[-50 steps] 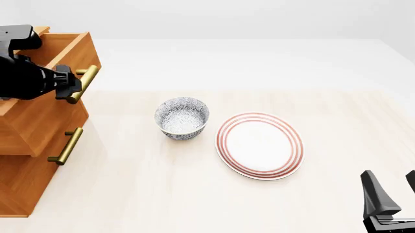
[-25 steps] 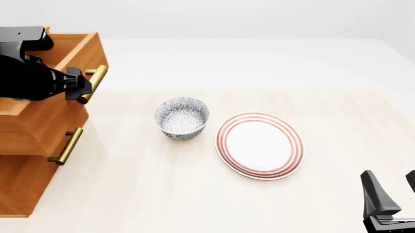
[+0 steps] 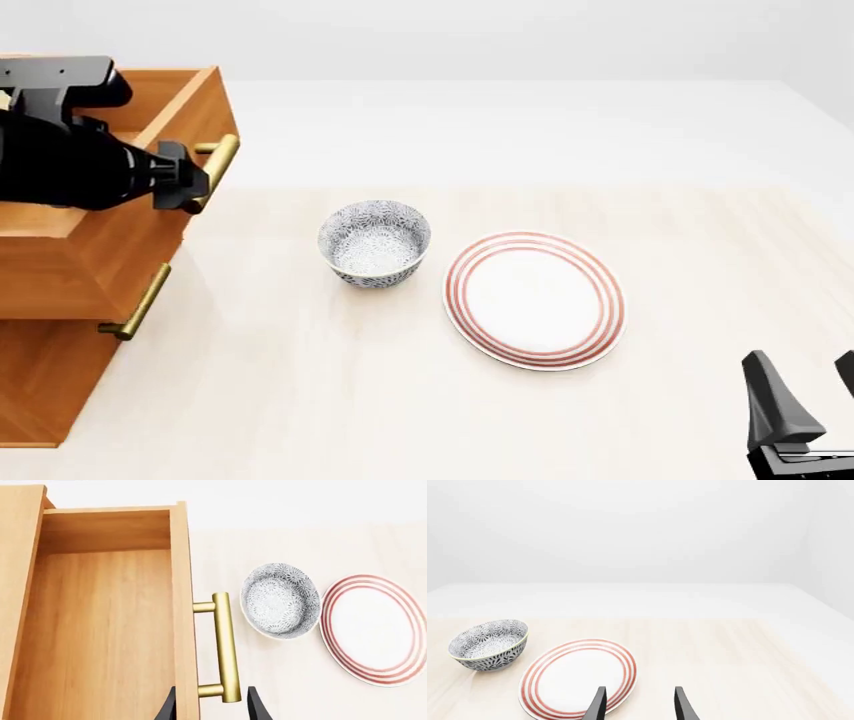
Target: Open the top drawer of the cabinet.
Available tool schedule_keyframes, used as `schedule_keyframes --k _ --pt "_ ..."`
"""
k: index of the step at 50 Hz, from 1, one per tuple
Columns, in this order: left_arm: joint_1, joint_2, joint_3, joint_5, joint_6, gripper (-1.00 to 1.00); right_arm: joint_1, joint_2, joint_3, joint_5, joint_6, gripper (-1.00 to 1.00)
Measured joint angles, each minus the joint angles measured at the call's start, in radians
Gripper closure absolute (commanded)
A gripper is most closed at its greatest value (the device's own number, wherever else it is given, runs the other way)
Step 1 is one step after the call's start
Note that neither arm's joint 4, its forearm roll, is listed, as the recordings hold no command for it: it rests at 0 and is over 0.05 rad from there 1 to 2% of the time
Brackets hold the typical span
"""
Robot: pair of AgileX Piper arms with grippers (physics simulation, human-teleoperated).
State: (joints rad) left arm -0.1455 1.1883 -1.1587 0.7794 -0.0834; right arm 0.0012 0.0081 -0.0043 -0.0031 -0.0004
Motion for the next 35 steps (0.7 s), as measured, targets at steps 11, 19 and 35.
schedule_keyframes --k 11,19,35 --pt "-0.034 -0.002 0.001 0.000 -0.005 -1.00 0.000 0.000 0.000 0.000 0.000 -1.00" --pt "-0.059 -0.003 0.000 0.001 -0.007 -1.00 0.000 0.000 0.000 0.000 0.000 -1.00" --pt "-0.106 0.002 -0.002 -0.001 -0.005 -1.00 0.000 0.000 0.000 0.000 0.000 -1.00"
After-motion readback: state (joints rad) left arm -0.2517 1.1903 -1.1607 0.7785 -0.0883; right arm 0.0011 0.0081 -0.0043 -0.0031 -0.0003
